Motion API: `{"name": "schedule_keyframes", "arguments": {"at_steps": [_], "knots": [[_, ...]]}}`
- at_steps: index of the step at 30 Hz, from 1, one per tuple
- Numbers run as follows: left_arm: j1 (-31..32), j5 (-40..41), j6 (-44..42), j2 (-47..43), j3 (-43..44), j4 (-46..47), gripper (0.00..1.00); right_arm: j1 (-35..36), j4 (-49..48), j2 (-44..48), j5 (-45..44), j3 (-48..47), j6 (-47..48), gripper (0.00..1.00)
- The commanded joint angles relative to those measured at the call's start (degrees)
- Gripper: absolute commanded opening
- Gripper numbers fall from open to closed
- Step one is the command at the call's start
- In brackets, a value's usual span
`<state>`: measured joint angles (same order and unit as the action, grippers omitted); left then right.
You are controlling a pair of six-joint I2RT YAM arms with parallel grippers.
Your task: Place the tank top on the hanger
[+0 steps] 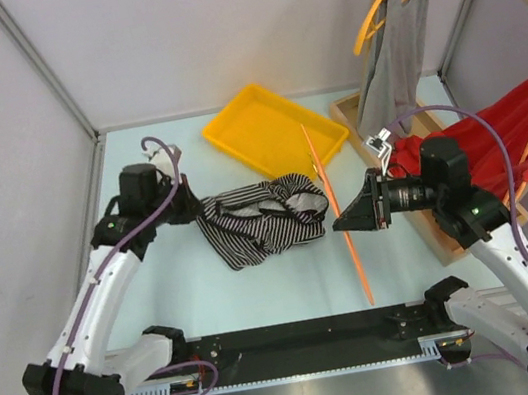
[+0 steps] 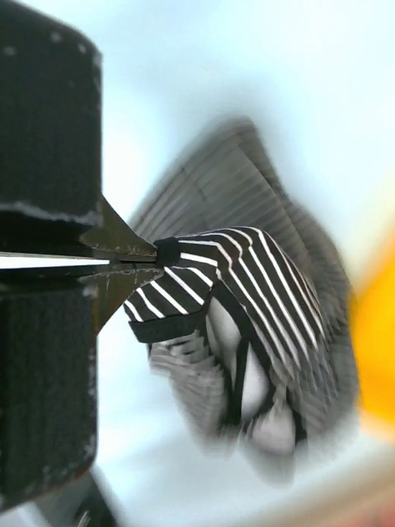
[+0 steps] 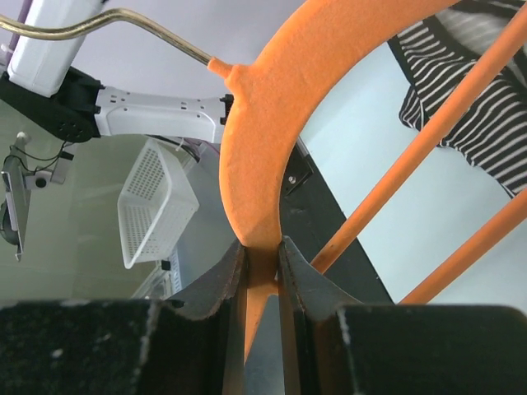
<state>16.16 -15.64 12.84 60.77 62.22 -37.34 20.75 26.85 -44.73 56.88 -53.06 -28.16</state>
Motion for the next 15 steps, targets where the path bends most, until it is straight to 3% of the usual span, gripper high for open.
{"name": "schedule_keyframes", "arguments": {"at_steps": [1,3,4,6,8,15], "knots": [[-1.3,19.4,0.2,1.4,-8.1,3.3,0.0,-0.1,-3.8,-1.1,0.9,0.1,-0.6,0.2],[-1.4,22.6,2.4,2.6,-11.8,6.9,0.23,0.1,-4.7,-1.5,0.9,1.1,-0.8,0.2],[-1.4,22.7,3.3,3.0,-12.5,7.5,0.28,0.3,-5.4,-1.5,1.3,1.5,-1.0,0.2],[-1.4,22.0,6.0,2.7,-13.4,9.7,0.63,0.7,-6.1,-1.7,2.3,2.3,-1.2,0.2],[-1.4,20.1,10.0,1.0,-17.0,13.9,0.85,1.7,-6.3,-1.7,2.6,2.7,-0.9,0.21],[-1.2,11.5,25.5,-12.8,-35.3,27.6,0.87,3.1,-7.3,-3.0,2.1,4.7,-0.8,0.21]]}}
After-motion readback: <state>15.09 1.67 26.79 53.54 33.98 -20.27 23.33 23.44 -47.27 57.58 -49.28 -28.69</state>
